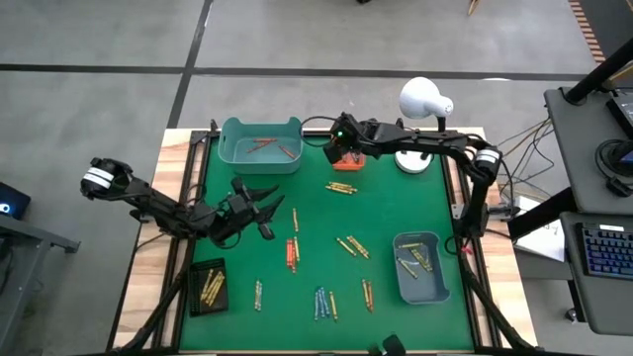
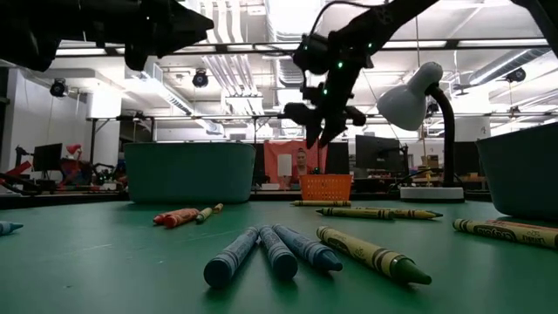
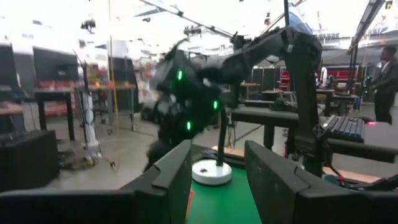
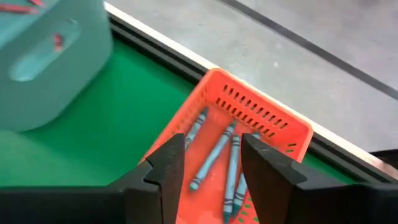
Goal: Sort crayons
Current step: Put the yellow crayon into the black bin
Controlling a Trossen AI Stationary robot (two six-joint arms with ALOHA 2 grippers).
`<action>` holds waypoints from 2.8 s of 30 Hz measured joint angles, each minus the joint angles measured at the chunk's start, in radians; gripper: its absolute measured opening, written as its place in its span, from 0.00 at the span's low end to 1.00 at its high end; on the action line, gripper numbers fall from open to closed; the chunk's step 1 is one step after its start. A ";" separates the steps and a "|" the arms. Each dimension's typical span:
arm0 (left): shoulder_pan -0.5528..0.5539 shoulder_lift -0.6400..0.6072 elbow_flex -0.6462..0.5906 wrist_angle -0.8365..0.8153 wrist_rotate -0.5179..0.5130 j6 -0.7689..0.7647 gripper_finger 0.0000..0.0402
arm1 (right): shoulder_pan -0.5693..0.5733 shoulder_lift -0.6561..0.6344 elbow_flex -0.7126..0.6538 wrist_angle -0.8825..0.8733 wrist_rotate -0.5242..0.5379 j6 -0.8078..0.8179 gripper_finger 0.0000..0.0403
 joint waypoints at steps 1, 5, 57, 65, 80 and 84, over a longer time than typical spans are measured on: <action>0.002 0.003 0.003 -0.014 0.000 -0.028 0.32 | 0.003 -0.010 0.000 -0.001 -0.011 -0.001 0.37; 0.007 0.034 0.026 -0.073 -0.003 -0.162 0.32 | 0.034 -0.057 0.000 -0.006 -0.048 -0.017 0.39; 0.186 0.591 0.742 -1.826 0.277 -1.432 0.32 | 0.317 -0.271 -0.002 -0.143 -0.051 -0.133 0.35; 0.185 0.598 0.662 -1.691 0.271 -1.453 0.32 | 0.317 -0.270 -0.002 -0.143 -0.051 -0.136 0.35; 0.181 0.670 0.655 -1.695 0.212 -1.403 0.13 | 0.317 -0.270 -0.017 -0.143 -0.051 -0.136 0.35; 0.182 0.643 0.651 -1.709 0.218 -1.358 0.02 | 0.317 -0.270 -0.038 -0.144 -0.051 -0.136 0.35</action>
